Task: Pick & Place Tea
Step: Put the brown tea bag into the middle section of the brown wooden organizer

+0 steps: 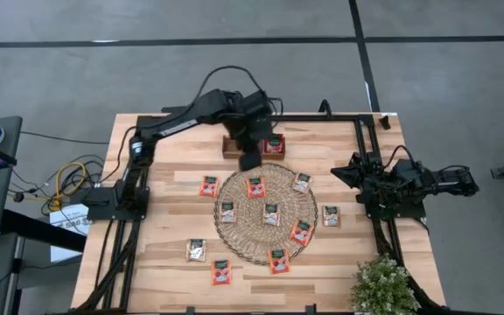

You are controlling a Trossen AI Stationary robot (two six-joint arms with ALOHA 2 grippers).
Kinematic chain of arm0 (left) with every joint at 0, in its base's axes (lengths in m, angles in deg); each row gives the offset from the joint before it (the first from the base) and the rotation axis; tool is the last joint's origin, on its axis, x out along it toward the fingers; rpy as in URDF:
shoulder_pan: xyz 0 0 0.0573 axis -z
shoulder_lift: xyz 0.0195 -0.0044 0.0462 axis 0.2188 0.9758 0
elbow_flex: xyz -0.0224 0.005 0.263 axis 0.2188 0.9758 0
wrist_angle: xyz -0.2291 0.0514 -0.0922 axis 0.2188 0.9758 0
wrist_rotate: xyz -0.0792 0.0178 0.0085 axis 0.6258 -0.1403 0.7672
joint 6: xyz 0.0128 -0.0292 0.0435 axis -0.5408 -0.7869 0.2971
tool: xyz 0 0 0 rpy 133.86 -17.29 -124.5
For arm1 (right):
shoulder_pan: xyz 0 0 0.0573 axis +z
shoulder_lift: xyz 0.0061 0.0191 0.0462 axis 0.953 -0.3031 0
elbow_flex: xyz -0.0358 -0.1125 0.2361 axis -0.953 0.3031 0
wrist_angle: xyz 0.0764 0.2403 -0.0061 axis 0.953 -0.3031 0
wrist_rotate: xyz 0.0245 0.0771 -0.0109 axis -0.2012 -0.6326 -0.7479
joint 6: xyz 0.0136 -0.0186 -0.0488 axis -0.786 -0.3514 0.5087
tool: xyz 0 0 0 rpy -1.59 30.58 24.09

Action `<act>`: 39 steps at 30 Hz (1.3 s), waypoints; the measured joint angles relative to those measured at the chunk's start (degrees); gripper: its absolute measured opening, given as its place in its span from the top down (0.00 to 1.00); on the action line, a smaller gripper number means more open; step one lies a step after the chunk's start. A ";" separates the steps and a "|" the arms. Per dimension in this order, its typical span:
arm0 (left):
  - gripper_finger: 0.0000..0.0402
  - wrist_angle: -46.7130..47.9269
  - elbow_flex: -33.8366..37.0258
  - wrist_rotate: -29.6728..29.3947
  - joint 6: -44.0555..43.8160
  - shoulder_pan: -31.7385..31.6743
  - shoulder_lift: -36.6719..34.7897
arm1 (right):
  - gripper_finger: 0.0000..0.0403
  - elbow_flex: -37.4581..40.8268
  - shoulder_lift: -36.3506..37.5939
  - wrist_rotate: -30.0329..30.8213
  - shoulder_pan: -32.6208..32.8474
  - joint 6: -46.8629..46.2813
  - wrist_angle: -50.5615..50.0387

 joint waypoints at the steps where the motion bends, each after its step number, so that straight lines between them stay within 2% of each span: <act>1: 0.53 0.79 0.00 0.49 -0.70 1.08 -1.07 | 1.00 0.00 0.00 0.00 0.01 0.00 -0.01; 7: 0.53 2.49 0.00 -1.85 -6.73 7.07 -6.63 | 1.00 -0.01 0.00 0.02 0.01 -0.02 0.00; 15: 0.53 1.39 0.04 -10.98 -12.56 14.87 -8.83 | 1.00 -0.02 0.00 0.04 0.00 -0.08 0.00; 17: 0.53 -1.34 0.77 -11.30 -13.45 16.12 -8.89 | 1.00 -0.02 0.00 0.04 0.01 -0.07 0.01; 22: 0.53 -10.87 7.96 -11.17 -13.57 17.97 -8.73 | 1.00 -0.02 0.00 0.02 -0.01 -0.93 0.00; 29: 0.53 -23.73 22.98 -7.73 -13.58 17.78 -10.42 | 1.00 -0.02 0.00 0.02 -0.01 -3.12 0.00; 34: 0.53 -42.26 43.03 -7.87 -18.63 17.73 -19.62 | 1.00 -0.02 0.00 0.04 -0.01 -3.08 0.00; 39: 0.53 -60.61 64.83 -9.70 -28.33 17.92 -32.52 | 1.00 -0.02 0.00 0.02 0.01 -3.05 -0.02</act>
